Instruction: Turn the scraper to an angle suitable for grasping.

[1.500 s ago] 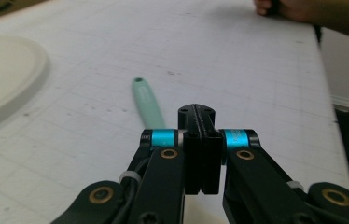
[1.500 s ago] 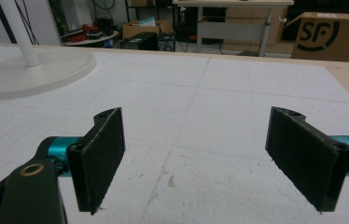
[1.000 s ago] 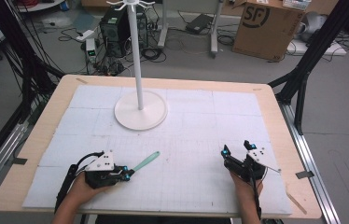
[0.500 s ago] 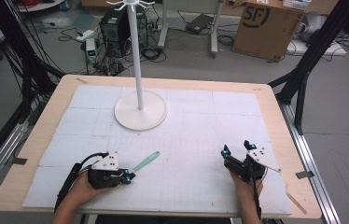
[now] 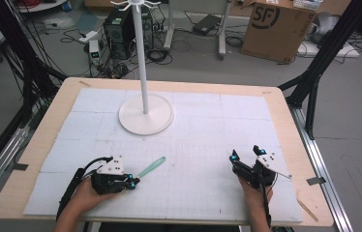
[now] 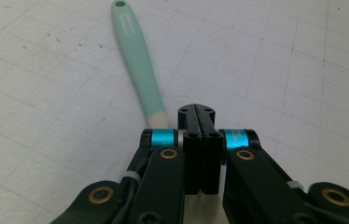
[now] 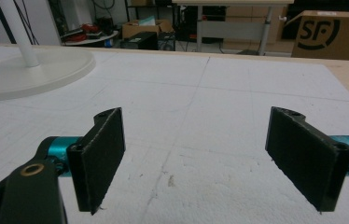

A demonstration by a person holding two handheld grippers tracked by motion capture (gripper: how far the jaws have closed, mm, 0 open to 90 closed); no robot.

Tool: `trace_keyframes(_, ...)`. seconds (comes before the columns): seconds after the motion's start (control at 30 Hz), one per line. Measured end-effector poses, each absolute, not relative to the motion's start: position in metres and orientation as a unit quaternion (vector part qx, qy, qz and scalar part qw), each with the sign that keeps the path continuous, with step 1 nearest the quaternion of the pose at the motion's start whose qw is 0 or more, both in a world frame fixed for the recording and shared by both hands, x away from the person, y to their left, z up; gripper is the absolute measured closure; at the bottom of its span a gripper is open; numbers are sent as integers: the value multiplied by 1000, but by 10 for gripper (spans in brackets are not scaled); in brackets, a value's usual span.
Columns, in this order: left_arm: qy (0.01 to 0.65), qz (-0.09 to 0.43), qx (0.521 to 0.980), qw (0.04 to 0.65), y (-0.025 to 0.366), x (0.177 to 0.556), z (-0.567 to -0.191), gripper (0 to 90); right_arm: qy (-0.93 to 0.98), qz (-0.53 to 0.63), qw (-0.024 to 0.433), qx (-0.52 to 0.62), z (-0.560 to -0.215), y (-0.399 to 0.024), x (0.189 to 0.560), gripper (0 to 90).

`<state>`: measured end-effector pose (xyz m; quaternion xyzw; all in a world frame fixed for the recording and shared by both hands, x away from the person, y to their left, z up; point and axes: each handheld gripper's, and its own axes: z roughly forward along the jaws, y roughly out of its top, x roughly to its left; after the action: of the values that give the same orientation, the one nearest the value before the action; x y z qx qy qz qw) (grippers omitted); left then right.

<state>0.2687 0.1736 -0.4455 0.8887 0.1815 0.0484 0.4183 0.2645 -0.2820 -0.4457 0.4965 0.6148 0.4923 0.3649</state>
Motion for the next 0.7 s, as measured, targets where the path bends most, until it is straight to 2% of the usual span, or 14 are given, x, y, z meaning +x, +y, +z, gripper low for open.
trace_keyframes(0.7, 247, 123, 873, 403, 171, 274, -446, 898, 615, 492, 366, 496, -446, -282, 265, 189)
